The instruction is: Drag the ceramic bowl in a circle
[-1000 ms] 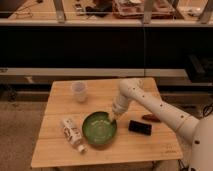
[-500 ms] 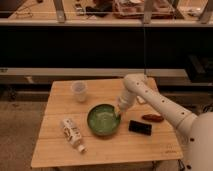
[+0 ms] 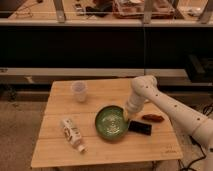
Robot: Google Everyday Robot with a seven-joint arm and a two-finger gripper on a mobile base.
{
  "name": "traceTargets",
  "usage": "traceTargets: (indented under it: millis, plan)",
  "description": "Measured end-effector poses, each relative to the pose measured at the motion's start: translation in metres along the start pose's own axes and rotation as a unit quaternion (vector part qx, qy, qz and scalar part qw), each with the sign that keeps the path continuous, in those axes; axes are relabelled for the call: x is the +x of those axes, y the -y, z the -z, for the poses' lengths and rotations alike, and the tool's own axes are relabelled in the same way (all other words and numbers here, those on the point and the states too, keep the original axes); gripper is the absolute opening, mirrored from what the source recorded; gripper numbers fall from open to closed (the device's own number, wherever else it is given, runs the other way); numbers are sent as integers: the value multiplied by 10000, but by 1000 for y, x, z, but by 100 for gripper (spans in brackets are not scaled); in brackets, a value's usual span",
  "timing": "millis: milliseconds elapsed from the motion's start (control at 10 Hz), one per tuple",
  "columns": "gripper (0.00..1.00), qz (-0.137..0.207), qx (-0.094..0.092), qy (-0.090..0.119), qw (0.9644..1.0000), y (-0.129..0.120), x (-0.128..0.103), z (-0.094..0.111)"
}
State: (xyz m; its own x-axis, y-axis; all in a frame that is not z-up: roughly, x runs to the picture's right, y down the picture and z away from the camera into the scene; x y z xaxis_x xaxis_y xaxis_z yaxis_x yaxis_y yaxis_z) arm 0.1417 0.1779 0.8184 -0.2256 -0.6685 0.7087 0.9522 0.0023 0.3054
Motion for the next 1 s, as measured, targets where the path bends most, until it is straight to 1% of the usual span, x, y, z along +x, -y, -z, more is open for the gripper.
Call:
traceTargets:
  millis: [100,200,300,400,500,600,700,800,900,1000]
  plan:
    - [0,96,-82,33,9999,1,-17,3]
    - [0,260,-107,95,9996,9,-35,3]
    - [0,428,-91,137,9989,19,-47,2]
    - [0,724,-29,215,9971,40,-61,-4]
    - [0,898,29,233,9957,54,-62,-6]
    - [0,1170,134,247,9927,79,-59,-12]
    - [0,1377,210,254,9899,98,-53,-17]
    - [0,1563,277,259,9870,117,-43,-24]
    - [0,1705,305,251,9846,132,-30,-29]
    - [0,1799,310,222,9829,146,-12,-36]
